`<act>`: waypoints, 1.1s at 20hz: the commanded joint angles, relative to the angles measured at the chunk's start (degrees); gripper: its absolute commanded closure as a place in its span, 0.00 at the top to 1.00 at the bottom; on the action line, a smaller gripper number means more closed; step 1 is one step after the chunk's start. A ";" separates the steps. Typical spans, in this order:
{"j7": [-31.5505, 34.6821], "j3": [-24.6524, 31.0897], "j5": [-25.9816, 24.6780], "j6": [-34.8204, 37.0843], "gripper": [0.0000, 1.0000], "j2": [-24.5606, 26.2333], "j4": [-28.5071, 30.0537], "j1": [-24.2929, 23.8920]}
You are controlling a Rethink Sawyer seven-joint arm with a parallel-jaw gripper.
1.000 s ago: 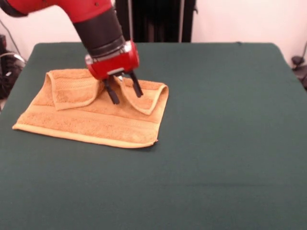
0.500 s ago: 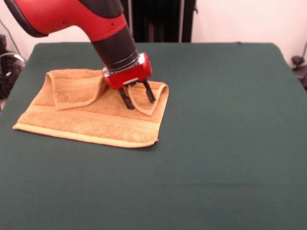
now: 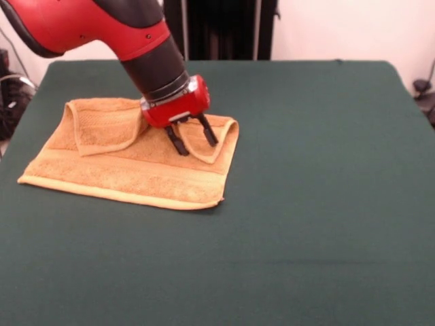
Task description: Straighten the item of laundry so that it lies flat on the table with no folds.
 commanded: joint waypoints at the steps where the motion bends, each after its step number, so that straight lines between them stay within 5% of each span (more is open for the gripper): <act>1: -11.01 -1.17 -4.18 2.81 1.00 6.09 -7.26 -0.18; 5: -9.64 -0.43 -3.44 3.52 1.00 4.17 -4.43 -1.44; 14: 1.26 0.82 -2.42 -3.83 1.00 -3.14 11.49 -4.23; 22: 4.33 3.47 -0.42 -8.59 1.00 -4.09 21.93 -7.33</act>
